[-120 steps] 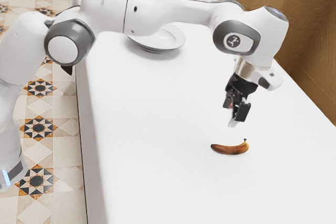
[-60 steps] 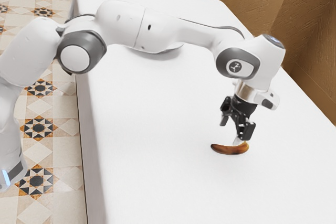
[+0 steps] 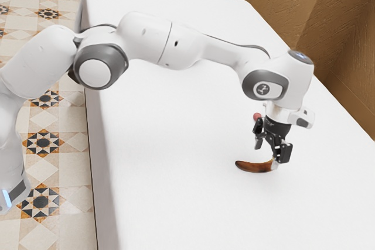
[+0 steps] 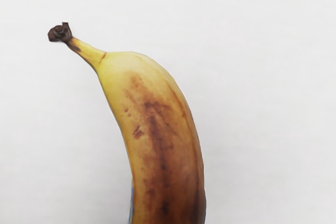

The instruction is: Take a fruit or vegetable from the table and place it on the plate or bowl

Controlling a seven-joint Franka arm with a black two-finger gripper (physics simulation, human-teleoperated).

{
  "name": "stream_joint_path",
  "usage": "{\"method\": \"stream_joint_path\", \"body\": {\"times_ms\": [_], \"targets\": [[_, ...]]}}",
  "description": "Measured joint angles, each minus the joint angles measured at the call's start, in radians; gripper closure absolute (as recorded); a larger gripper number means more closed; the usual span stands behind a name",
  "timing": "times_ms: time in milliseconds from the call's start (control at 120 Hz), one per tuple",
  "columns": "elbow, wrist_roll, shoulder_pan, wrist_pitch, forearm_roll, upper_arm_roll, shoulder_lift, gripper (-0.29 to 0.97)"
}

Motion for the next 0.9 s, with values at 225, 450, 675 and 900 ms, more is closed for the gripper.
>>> {"method": "stream_joint_path", "body": {"times_ms": [225, 450, 675, 900], "targets": [[-0.002, 0.053, 0.000, 0.022, 0.004, 0.004, 0.044, 0.00], [0.001, 0.105, 0.001, 0.031, 0.005, 0.005, 0.054, 0.00], [0.001, 0.142, 0.003, 0.047, 0.005, 0.005, 0.069, 0.00], [0.001, 0.169, 0.005, 0.061, 0.005, 0.005, 0.071, 0.05]]}}
